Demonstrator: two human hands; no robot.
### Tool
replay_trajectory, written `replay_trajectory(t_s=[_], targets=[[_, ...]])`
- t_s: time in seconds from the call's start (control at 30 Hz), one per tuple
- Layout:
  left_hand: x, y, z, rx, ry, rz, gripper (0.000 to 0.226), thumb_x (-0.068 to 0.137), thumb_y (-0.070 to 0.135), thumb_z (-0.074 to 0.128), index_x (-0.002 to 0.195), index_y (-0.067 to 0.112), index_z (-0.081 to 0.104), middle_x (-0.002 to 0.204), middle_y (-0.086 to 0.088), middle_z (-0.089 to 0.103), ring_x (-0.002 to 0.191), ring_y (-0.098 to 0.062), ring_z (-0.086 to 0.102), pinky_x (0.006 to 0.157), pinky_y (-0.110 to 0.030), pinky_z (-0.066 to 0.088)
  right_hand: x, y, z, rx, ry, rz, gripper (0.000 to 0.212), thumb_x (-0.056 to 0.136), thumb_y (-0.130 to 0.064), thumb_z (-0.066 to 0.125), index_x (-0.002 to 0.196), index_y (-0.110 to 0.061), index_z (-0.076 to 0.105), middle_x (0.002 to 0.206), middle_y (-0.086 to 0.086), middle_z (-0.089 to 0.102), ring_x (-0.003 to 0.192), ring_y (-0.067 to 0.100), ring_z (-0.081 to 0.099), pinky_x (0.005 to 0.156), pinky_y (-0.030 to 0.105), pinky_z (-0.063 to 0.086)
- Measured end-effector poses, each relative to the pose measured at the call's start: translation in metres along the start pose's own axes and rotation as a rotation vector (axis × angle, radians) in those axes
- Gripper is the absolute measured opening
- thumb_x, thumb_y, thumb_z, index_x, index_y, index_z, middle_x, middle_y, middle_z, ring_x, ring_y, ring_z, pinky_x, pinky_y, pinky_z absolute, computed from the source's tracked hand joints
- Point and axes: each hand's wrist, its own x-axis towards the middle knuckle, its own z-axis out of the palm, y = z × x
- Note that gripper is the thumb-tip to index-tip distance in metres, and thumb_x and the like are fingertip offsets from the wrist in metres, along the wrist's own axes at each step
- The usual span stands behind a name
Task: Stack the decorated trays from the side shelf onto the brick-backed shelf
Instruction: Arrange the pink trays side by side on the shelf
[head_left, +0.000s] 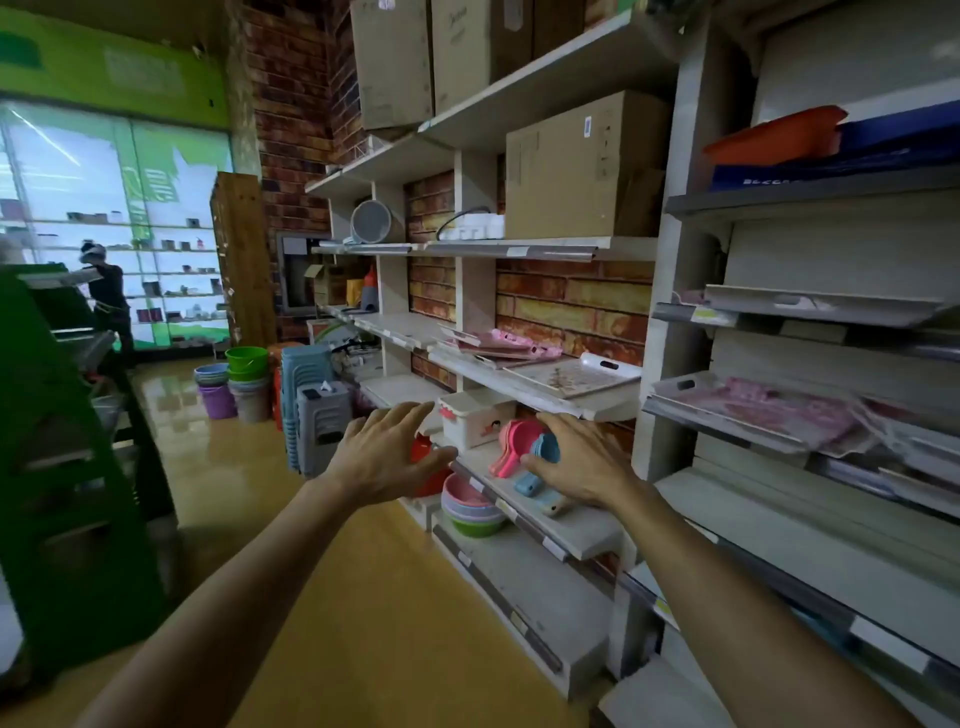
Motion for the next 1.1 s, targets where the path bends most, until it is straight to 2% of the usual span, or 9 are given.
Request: replay_trajectory(t_s=[0.2, 0.53, 0.73, 0.9, 1.1], targets=[[0.073, -0.041, 0.012, 0.015, -0.026, 0.033, 0.082, 0.087, 0.074, 0.035, 0.154, 0.032, 0.015, 0.162, -0.001, 0.020, 0.147, -0.028, 0.021, 0.116, -0.056, 0.015, 0.078, -0.002, 0.026, -0.030, 0.006, 0.032, 0.074, 0.082, -0.062, 0.051, 0.146, -0.031, 0.029, 0.151, -0.005, 0.037, 0.136, 0.026, 0.037, 0.110, 0.049, 0.031], [0.184, -0.102, 0.062, -0.014, -0.056, 0.054, 0.081, 0.087, 0.074, 0.034, 0.154, 0.033, 0.014, 0.162, 0.001, 0.020, 0.146, -0.027, 0.023, 0.116, -0.055, 0.017, 0.193, 0.021, 0.076, -0.061, -0.009, 0.057, 0.071, 0.083, -0.061, 0.051, 0.145, -0.030, 0.031, 0.152, -0.004, 0.036, 0.136, 0.026, 0.036, 0.109, 0.048, 0.030], [0.263, -0.140, 0.101, -0.030, -0.059, 0.035, 0.082, 0.085, 0.076, 0.034, 0.154, 0.034, 0.015, 0.162, 0.000, 0.021, 0.146, -0.027, 0.024, 0.116, -0.055, 0.017, 0.273, 0.041, 0.112, -0.049, -0.002, 0.045, 0.068, 0.084, -0.060, 0.052, 0.141, -0.029, 0.035, 0.146, -0.003, 0.042, 0.130, 0.027, 0.041, 0.103, 0.046, 0.035], [0.339, -0.167, 0.125, -0.049, -0.056, 0.037, 0.082, 0.084, 0.076, 0.037, 0.152, 0.034, 0.019, 0.160, -0.002, 0.026, 0.142, -0.029, 0.033, 0.111, -0.055, 0.029, 0.350, 0.060, 0.133, -0.009, 0.030, 0.050, 0.071, 0.084, -0.057, 0.054, 0.145, -0.027, 0.034, 0.147, 0.000, 0.043, 0.130, 0.029, 0.043, 0.104, 0.045, 0.036], [0.424, -0.198, 0.153, -0.030, -0.031, 0.048, 0.079, 0.084, 0.077, 0.036, 0.150, 0.034, 0.022, 0.157, -0.003, 0.030, 0.139, -0.029, 0.038, 0.107, -0.055, 0.036, 0.440, 0.083, 0.154, -0.020, 0.043, 0.033, 0.059, 0.082, -0.056, 0.056, 0.132, -0.028, 0.043, 0.135, 0.002, 0.052, 0.118, 0.031, 0.051, 0.090, 0.044, 0.041]])
